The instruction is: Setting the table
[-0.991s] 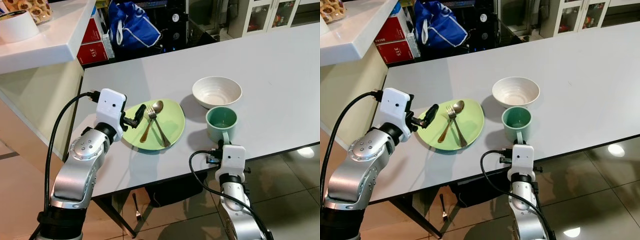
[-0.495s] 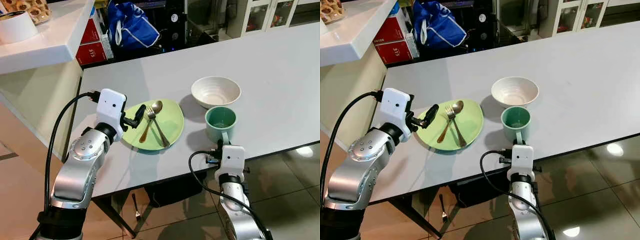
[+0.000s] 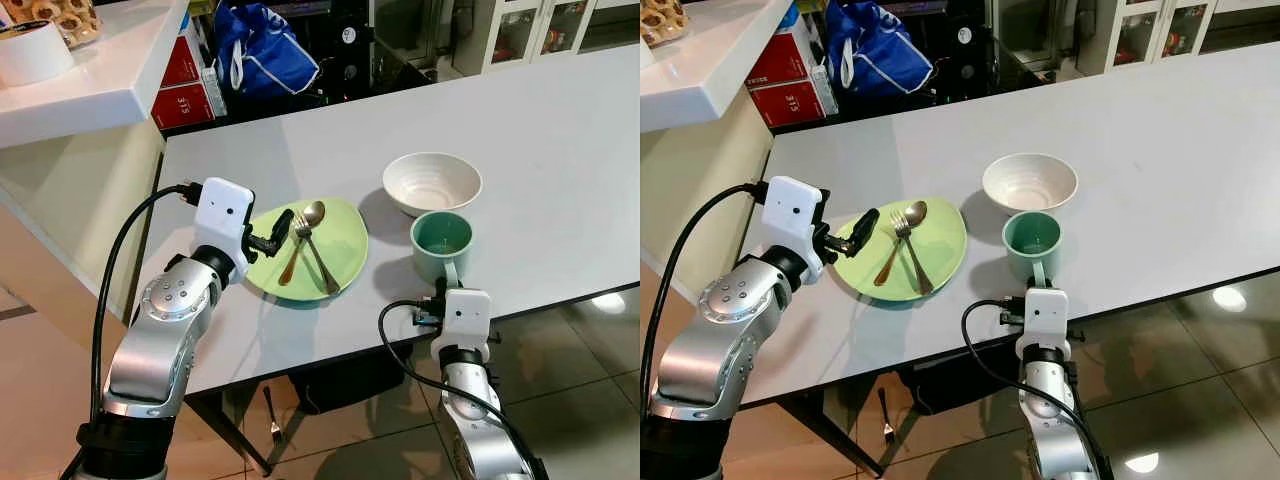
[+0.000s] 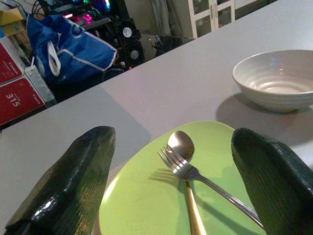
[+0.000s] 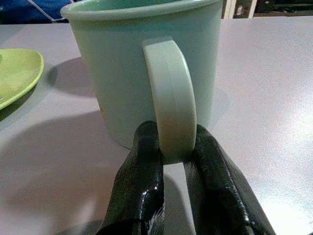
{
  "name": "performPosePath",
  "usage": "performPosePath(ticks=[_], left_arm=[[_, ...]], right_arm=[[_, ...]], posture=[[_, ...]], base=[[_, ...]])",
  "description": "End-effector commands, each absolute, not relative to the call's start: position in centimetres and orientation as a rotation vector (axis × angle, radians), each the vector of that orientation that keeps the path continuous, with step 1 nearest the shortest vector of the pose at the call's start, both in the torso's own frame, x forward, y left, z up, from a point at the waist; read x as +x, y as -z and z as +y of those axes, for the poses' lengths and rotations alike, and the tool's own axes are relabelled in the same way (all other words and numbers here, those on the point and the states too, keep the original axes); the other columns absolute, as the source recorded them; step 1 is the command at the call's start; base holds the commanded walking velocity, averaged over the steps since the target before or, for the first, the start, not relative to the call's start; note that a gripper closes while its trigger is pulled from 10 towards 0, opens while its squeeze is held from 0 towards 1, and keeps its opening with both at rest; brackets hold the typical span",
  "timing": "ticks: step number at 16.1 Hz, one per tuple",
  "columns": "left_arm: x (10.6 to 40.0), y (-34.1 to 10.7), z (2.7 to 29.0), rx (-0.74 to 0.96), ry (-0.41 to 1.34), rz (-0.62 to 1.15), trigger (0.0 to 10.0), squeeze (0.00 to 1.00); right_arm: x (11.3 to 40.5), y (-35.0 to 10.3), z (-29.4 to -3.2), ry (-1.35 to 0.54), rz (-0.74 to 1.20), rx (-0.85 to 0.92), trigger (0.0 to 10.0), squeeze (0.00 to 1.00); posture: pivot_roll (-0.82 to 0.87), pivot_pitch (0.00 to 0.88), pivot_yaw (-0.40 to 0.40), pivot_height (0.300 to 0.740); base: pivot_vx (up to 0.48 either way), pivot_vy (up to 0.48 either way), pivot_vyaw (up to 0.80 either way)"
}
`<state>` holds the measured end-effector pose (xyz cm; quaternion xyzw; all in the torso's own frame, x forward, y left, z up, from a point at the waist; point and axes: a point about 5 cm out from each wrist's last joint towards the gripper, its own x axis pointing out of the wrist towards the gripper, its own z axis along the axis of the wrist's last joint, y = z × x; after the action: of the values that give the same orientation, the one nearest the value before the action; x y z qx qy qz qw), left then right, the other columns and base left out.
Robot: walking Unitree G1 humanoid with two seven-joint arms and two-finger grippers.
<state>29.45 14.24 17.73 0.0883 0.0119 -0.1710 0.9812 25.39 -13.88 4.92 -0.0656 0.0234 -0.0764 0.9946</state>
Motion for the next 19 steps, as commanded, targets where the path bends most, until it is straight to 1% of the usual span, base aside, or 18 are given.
performPosePath(ticks=[1,7,10,11,14,17,19], left_arm=[[29.6,-18.0,14.4,0.185,0.336,0.016,10.0,0.00],[29.6,-18.0,14.3,0.182,0.337,0.012,10.0,0.00],[29.6,-18.0,14.3,0.181,0.339,0.012,10.0,0.00],[29.6,-18.0,14.3,0.181,0.338,0.013,10.0,0.00],[29.6,-17.8,14.4,0.179,0.338,0.017,10.0,0.00],[29.7,-17.8,14.0,0.174,0.345,0.017,10.0,0.00],[29.7,-17.8,13.9,0.171,0.348,0.015,10.0,0.00]], right_arm=[[25.2,-4.0,-13.9,0.148,0.105,-0.133,0.0,0.00],[25.4,-5.2,-14.3,0.178,0.048,-0.135,0.0,0.00],[24.5,-4.7,-14.3,0.187,0.088,-0.150,0.0,0.00],[23.5,-4.8,-14.5,0.187,0.090,-0.159,10.0,0.00],[21.7,-6.4,-14.8,0.179,0.034,-0.218,10.0,0.00],[21.3,-8.0,-14.8,0.184,-0.021,-0.252,10.0,0.00],[21.7,-7.5,-14.6,0.194,0.019,-0.248,10.0,0.00]], posture=[[0.15,0.000,0.141,0.740],[0.15,0.000,0.139,0.740],[0.14,0.000,0.139,0.740],[0.14,0.000,0.138,0.740],[0.12,0.000,0.133,0.740],[0.10,0.000,0.134,0.740],[0.11,0.000,0.136,0.740]], base=[[0.000,0.000,0.00],[0.000,0.000,0.00],[0.000,0.000,0.00],[0.000,0.000,0.00],[0.000,0.000,0.00],[0.000,0.000,0.00],[0.000,0.000,0.00]])
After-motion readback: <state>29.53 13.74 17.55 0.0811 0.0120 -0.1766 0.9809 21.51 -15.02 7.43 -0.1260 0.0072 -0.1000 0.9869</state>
